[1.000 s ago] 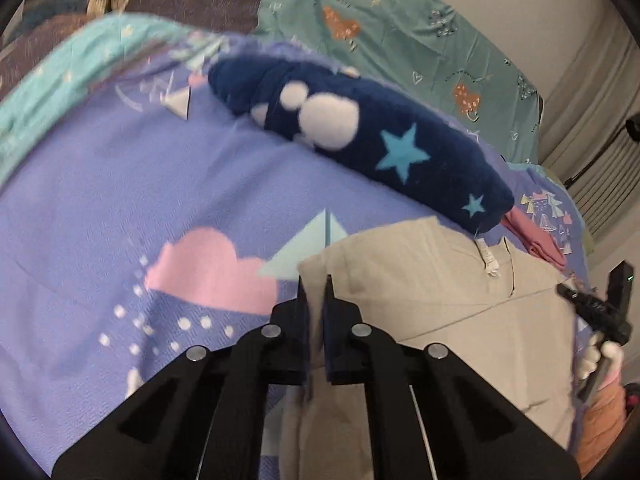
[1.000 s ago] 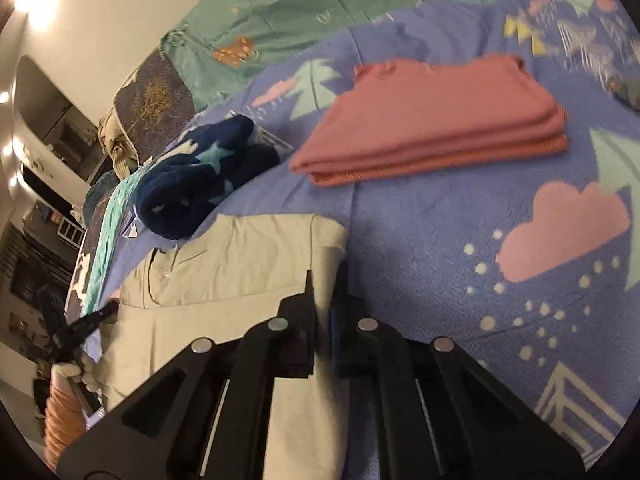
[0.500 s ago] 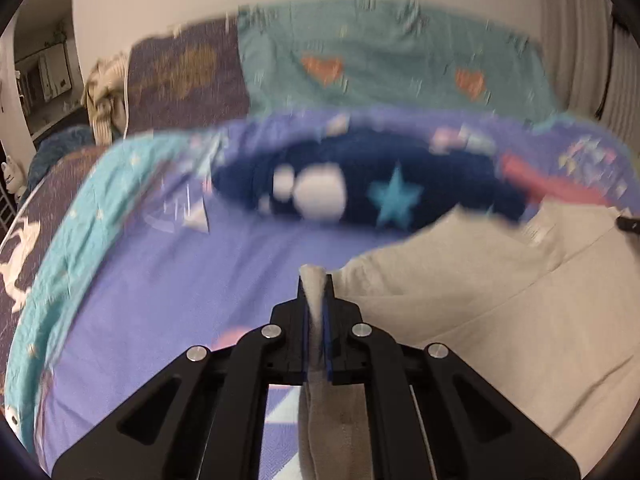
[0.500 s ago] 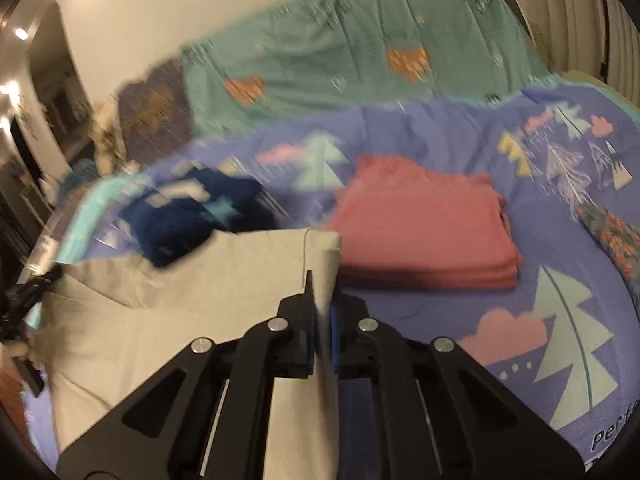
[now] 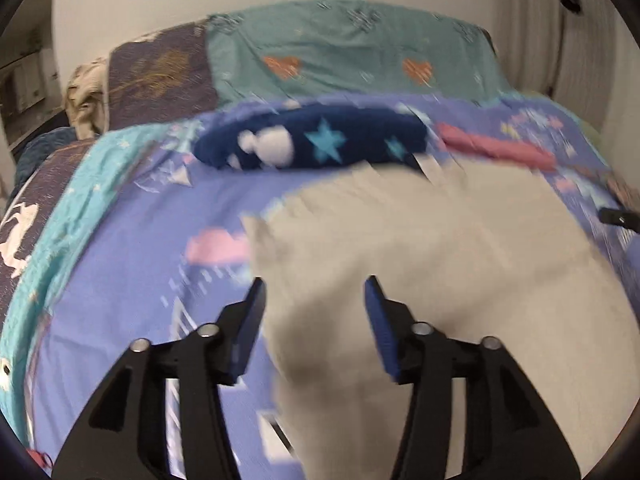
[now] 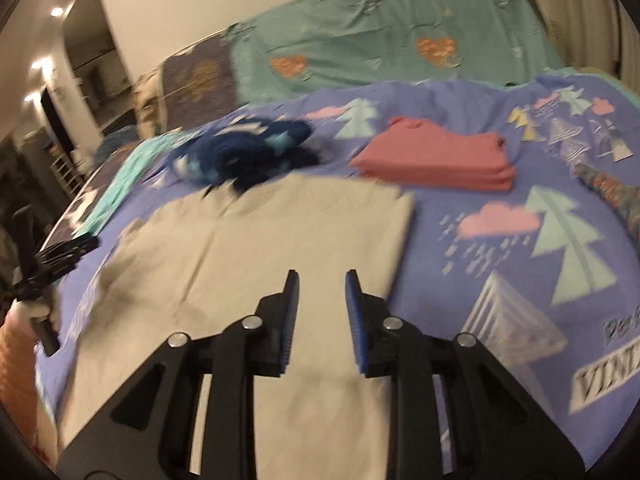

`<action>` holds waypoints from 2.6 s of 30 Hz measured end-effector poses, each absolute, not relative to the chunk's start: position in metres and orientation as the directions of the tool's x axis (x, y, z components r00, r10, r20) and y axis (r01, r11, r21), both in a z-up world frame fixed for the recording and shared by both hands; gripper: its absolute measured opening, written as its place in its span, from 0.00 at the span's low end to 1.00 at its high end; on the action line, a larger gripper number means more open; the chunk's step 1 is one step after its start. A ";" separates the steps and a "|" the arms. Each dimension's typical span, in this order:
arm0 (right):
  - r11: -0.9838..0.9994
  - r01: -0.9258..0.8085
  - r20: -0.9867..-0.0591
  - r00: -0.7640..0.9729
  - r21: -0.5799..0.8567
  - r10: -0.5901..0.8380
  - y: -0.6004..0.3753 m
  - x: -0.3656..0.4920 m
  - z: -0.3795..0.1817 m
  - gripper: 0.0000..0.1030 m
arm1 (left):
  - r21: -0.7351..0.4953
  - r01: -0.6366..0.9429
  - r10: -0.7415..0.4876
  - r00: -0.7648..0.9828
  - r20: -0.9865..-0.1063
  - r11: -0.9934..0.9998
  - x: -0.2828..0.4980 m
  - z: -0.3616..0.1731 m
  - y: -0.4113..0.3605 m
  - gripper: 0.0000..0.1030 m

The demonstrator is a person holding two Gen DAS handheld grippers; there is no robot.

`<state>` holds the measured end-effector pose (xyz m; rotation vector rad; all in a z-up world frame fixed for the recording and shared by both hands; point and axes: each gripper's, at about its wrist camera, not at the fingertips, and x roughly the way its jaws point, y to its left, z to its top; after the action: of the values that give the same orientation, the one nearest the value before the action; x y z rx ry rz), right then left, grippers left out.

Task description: Fold small clothes

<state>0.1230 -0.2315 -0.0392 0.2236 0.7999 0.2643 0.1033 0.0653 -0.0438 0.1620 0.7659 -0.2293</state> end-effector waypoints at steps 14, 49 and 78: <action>0.919 -0.004 -0.706 0.638 0.395 0.307 -0.266 0.017 -0.092 0.29 | -0.065 0.195 -0.172 0.603 -0.779 0.979 0.003 -0.085 0.097 0.64; 0.605 -0.070 -0.444 0.615 0.793 0.652 -0.302 -0.175 -0.126 0.36 | -0.484 0.384 -0.618 0.491 -0.614 0.786 -0.180 -0.097 0.112 0.59; 0.692 -0.282 -0.215 0.815 0.665 0.539 -0.306 -0.248 0.014 0.08 | -0.527 0.468 -0.661 0.702 -0.267 0.710 -0.243 0.030 0.129 0.04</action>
<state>-0.2483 -0.3057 0.0139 0.6614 0.4161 0.4736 -0.2426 0.1287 0.0298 -0.4452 0.4641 -0.6517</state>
